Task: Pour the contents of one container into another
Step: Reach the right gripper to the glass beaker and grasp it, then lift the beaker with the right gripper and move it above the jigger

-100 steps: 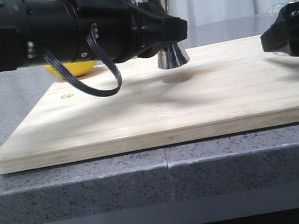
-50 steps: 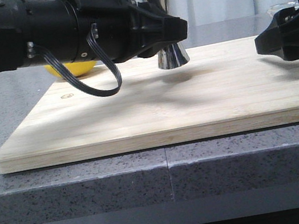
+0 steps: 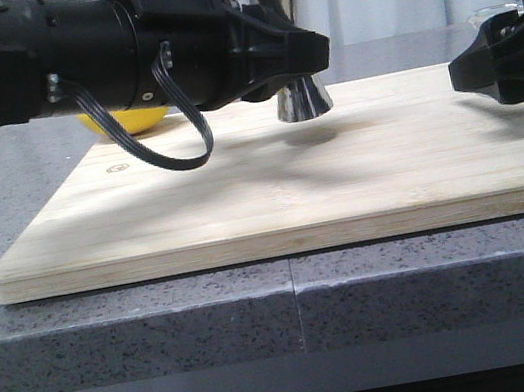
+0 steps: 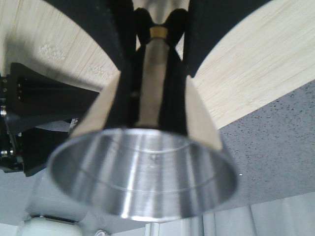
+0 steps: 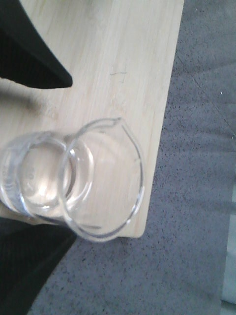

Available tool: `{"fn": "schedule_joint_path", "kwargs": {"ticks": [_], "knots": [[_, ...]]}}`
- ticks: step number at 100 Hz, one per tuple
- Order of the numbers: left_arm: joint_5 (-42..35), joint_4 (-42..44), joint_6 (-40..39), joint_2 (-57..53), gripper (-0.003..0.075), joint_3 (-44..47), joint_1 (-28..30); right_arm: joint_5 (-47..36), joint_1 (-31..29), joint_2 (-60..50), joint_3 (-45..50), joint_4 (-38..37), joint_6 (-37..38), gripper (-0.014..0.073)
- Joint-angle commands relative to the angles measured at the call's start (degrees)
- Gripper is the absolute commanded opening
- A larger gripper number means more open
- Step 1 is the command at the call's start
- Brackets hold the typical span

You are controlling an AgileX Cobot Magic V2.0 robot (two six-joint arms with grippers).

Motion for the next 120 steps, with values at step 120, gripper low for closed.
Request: {"fn": "schedule_joint_path", "kwargs": {"ticks": [120], "knots": [[-4.26,-1.32,-0.53,-3.27,-0.0021,-1.53,-0.10,-5.36,-0.12,-1.41,-1.68,0.81,-1.13,0.0302]]}}
